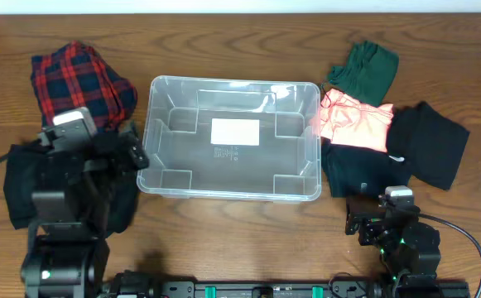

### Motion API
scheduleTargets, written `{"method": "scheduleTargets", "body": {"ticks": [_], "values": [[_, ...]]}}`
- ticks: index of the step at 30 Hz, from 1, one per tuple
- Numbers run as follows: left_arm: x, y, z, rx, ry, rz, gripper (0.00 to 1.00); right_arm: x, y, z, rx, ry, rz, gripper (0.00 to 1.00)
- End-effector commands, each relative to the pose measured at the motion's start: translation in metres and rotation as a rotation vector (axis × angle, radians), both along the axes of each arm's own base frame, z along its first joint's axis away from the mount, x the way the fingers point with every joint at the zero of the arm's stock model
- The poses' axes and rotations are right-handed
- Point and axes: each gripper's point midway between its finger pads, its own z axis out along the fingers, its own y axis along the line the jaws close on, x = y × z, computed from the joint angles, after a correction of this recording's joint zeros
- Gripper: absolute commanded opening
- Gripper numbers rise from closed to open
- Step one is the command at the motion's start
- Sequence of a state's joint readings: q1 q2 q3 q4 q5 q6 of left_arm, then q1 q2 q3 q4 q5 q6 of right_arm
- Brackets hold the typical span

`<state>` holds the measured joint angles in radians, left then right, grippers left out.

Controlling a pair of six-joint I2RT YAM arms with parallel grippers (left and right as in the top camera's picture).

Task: Pack container
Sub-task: 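Move the left gripper down onto the black garment left of container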

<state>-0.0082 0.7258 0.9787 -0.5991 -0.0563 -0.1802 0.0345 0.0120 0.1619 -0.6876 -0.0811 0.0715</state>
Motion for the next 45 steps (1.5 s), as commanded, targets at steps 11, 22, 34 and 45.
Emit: {"method": "scheduleTargets", "body": {"ticks": [11,22,34,45], "values": [[-0.043,0.109,-0.068,-0.038,0.453,0.542,0.98,-0.001,-0.002,-0.001,0.007,0.005,-0.014,0.99],[-0.019,0.160,-0.172,-0.181,0.801,0.527,0.98,-0.001,-0.002,-0.001,0.007,0.005,-0.014,0.99],[-0.007,0.170,-0.232,-0.141,0.974,0.426,0.74,-0.001,-0.002,-0.001,0.007,0.005,-0.014,0.99],[0.003,0.176,-0.272,-0.131,1.041,0.375,0.26,-0.001,-0.002,-0.001,0.007,0.005,-0.014,0.99]]}}
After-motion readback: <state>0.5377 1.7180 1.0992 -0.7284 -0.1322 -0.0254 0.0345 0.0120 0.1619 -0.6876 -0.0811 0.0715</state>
